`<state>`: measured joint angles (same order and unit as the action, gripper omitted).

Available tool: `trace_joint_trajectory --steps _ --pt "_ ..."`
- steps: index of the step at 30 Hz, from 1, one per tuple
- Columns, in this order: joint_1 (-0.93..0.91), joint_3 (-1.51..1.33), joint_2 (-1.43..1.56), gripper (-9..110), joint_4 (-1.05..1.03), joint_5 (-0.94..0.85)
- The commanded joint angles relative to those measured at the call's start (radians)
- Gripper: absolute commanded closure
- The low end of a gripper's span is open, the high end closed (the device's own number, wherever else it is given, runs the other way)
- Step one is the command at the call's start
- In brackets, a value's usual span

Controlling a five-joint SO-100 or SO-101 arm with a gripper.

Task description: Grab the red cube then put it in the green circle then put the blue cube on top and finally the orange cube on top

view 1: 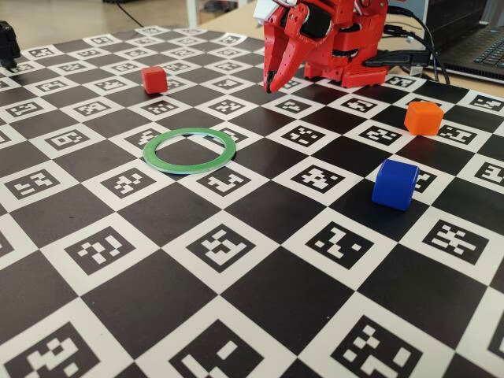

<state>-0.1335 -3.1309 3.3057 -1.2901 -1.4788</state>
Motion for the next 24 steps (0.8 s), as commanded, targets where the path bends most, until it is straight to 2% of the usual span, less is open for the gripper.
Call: trace_joint_trajectory --steps 1,24 --pt "0.006 -0.055 0.051 107 -0.060 -0.008" --pt "0.006 -0.055 0.051 107 -0.064 -0.037"
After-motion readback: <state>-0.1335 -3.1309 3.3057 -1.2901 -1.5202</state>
